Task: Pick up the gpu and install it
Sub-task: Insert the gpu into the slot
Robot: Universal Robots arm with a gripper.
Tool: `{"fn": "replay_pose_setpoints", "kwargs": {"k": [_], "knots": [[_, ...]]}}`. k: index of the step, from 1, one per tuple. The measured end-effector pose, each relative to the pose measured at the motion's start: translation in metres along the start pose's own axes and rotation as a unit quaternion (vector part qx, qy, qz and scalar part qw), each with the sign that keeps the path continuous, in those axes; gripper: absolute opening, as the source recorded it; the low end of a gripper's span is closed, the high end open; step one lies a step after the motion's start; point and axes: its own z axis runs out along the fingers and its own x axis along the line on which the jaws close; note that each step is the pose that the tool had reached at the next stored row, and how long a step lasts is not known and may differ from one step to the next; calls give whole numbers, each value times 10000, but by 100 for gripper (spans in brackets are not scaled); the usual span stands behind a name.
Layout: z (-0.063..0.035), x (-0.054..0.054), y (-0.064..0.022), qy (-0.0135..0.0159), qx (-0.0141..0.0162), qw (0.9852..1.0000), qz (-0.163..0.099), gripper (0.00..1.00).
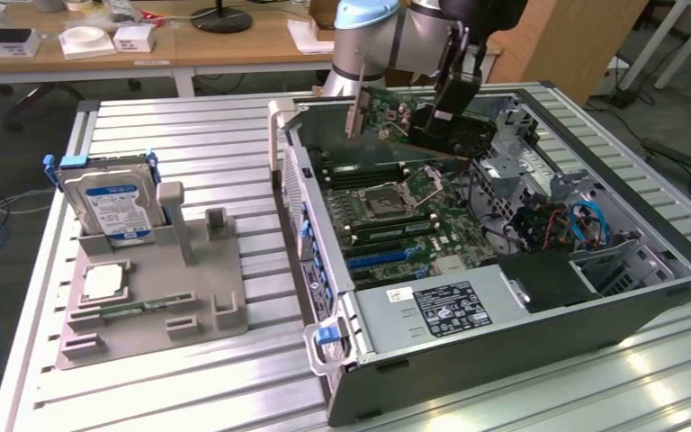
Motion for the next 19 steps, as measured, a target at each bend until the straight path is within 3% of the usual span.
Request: {"fn": "replay_pose_setpoints", "kwargs": {"k": [19], "knots": [[0, 1, -1, 16, 0, 9992, -402, 27]]}}
